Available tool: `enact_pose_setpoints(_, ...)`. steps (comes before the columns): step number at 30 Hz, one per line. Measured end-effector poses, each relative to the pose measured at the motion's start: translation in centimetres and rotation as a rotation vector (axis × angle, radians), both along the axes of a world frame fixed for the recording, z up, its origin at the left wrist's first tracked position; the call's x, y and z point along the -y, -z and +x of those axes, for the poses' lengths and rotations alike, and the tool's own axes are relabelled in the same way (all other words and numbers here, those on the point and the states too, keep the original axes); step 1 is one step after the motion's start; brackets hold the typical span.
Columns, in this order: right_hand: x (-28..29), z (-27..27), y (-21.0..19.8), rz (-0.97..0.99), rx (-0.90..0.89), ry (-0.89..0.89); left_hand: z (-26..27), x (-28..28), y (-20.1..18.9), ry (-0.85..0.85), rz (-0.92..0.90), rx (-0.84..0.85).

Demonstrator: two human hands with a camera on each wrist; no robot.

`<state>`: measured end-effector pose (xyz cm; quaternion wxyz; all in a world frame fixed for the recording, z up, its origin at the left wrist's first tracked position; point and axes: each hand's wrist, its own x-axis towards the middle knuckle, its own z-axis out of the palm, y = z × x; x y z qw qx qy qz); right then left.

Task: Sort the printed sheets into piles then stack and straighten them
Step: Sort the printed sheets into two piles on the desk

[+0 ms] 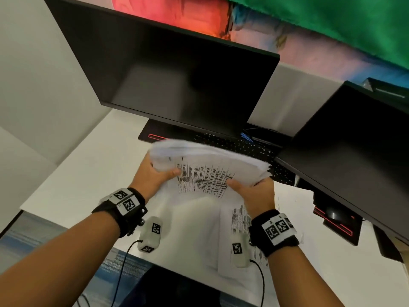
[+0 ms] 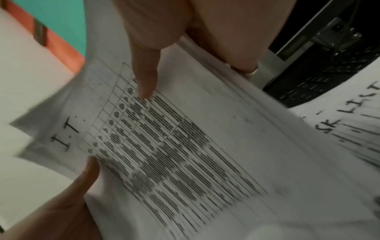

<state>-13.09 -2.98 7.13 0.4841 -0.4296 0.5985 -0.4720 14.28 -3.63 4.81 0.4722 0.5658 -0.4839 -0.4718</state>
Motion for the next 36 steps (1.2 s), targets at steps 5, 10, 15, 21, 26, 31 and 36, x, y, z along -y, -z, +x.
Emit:
enact_pose_setpoints(5, 0.5, 0.9, 1.8, 0.123, 0.049, 0.04, -0.5, -0.5, 3.1, 0.034, 0.093, 0.172)
enact_pose_setpoints(10, 0.5, 0.6, 0.7, -0.027, 0.06, 0.06, -0.5, 0.1, 0.2, -0.055, 0.009, 0.242)
enact_pose_setpoints(15, -0.1, 0.5, 1.6, 0.028, -0.039, 0.055, -1.9, 0.1, -0.2, -0.052, 0.065, 0.199)
enact_pose_setpoints(21, -4.0, -8.0, 6.0, 0.637, -0.756, 0.238, -1.4, 0.8, -2.1, -0.072, 0.059, 0.157)
enact_pose_setpoints(26, -7.4, -11.0, 9.6, 0.846, -0.949, 0.153, -0.8, 1.5, 0.3, -0.071, 0.273, -0.078)
enact_pose_setpoints(31, -6.8, -11.3, 10.2, 0.79, -0.868, 0.19, -2.7, -0.1, 6.3, 0.053, 0.64, 0.311)
enact_pose_setpoints(36, -5.8, -12.0, 10.0, 0.754, -0.454, 0.359, -3.4, -1.2, 7.1, 0.102, 0.605, 0.623)
